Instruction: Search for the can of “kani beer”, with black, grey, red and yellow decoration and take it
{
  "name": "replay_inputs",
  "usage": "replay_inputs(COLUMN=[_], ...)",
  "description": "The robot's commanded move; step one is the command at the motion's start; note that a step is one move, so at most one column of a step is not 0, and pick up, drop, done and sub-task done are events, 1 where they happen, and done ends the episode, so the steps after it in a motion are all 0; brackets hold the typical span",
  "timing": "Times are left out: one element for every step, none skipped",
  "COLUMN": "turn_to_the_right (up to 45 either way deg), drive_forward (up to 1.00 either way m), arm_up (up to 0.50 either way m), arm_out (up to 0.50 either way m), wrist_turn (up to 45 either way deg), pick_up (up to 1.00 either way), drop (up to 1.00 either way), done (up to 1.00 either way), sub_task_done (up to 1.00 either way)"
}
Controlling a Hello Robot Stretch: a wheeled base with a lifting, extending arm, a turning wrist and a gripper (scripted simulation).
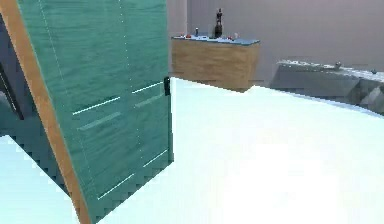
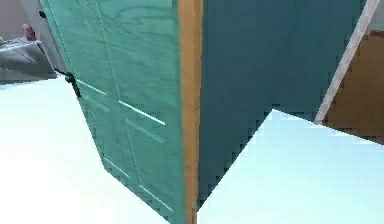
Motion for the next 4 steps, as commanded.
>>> replay_inputs(turn_to_the_right=[15.0, 0.0, 0.0, 0.0], drive_forward=[0.00, 1.00, 1.00, 1.00], arm_up=[0.00, 0.00, 0.00, 0.00], arm_out=[0.00, 0.00, 0.00, 0.00], wrist_turn=[0.0, 0.0, 0.0, 0.0], pick_up=[0.00, 0.00, 0.00, 0.00], drop=[0.00, 0.00, 0.00, 0.00], done=[0.00, 0.00, 0.00, 0.00], sub_task_done=[0.00, 0.00, 0.00, 0.00])
